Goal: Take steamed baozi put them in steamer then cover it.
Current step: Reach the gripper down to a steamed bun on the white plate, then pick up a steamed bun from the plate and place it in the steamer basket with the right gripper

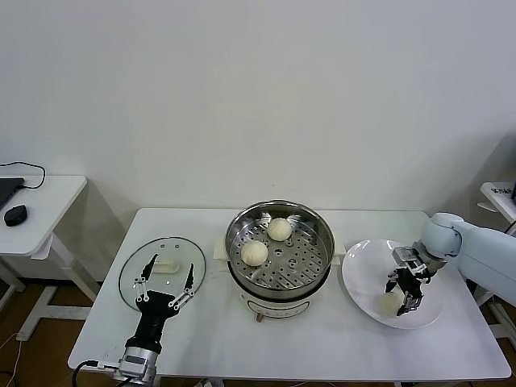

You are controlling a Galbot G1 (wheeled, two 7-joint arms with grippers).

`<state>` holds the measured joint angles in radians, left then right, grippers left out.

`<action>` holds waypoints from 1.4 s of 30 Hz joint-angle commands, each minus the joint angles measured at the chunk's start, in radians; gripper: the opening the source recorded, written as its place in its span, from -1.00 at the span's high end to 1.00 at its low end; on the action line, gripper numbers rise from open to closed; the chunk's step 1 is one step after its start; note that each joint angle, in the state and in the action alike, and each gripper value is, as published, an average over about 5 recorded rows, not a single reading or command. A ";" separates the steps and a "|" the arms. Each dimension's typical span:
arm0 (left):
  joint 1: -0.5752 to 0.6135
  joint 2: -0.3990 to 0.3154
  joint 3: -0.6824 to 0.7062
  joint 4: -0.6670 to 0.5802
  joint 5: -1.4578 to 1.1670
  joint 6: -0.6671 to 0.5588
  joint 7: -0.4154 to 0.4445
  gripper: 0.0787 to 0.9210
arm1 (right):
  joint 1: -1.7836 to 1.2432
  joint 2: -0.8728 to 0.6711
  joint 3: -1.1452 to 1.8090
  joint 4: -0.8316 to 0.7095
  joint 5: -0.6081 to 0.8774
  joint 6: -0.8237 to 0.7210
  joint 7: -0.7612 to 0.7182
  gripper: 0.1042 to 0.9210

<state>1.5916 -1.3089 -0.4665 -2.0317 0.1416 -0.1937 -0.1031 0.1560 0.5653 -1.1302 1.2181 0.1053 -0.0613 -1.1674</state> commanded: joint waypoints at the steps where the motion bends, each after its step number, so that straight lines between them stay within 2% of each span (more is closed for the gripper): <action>1: -0.001 0.001 0.001 -0.002 -0.001 0.000 0.000 -0.77 | 0.084 -0.008 -0.010 0.018 0.003 0.014 -0.011 -0.32; 10: -0.003 0.006 0.009 -0.006 -0.001 0.002 0.000 -0.77 | 0.469 0.055 -0.134 0.089 0.048 0.243 -0.115 -0.33; 17: -0.002 0.007 0.015 -0.014 -0.002 0.001 0.000 -0.77 | 0.666 0.209 -0.220 0.152 0.111 0.402 -0.093 -0.35; 22: -0.001 0.009 0.014 -0.018 -0.004 -0.001 0.000 -0.77 | 0.713 0.304 -0.242 0.259 0.104 0.458 -0.062 -0.34; 30: -0.002 0.010 0.014 -0.015 -0.006 -0.005 -0.001 -0.77 | 0.636 0.385 -0.238 0.404 -0.035 0.572 0.007 -0.34; 42: -0.004 0.015 0.003 -0.014 -0.017 -0.010 -0.002 -0.77 | 0.471 0.430 -0.195 0.426 -0.301 0.738 0.009 -0.30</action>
<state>1.5881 -1.2941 -0.4619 -2.0463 0.1265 -0.2034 -0.1052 0.6835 0.9491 -1.3313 1.5954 -0.0478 0.5632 -1.1717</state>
